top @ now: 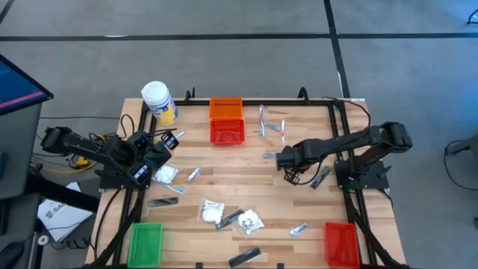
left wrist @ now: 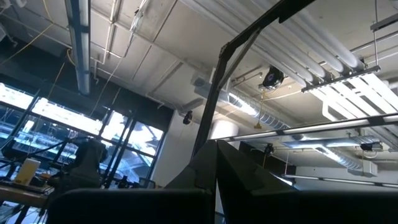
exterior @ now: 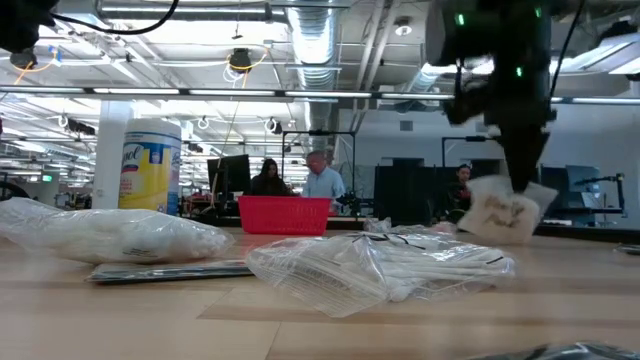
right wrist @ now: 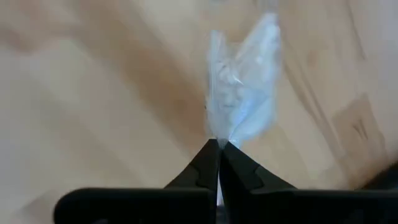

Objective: Pick & Place Travel size toiletries
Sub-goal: Put the cotton pack into the bottom red basket

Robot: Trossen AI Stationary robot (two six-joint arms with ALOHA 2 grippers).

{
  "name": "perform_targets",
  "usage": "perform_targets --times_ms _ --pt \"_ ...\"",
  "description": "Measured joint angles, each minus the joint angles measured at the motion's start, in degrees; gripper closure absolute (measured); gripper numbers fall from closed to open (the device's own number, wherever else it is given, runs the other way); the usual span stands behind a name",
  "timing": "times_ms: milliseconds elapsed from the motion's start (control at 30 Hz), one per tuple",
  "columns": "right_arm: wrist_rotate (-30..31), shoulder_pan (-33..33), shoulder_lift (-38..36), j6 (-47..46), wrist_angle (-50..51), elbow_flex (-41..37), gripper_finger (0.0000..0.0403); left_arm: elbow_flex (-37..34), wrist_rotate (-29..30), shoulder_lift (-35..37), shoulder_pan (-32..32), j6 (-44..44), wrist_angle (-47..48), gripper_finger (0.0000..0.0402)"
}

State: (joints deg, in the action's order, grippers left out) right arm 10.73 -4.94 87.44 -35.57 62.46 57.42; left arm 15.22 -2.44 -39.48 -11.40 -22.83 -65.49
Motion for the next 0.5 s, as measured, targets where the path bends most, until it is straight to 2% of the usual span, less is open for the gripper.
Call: perform_targets --times_ms 267,500 --pt "-12.2 -6.2 0.0 2.9 8.9 10.8 0.0403 0.0 0.0 0.0 0.0 0.0 0.1 0.04" --pt "-24.8 -15.1 -0.8 -6.6 19.1 16.5 0.0403 0.0 0.0 0.0 0.0 0.0 0.1 0.04"
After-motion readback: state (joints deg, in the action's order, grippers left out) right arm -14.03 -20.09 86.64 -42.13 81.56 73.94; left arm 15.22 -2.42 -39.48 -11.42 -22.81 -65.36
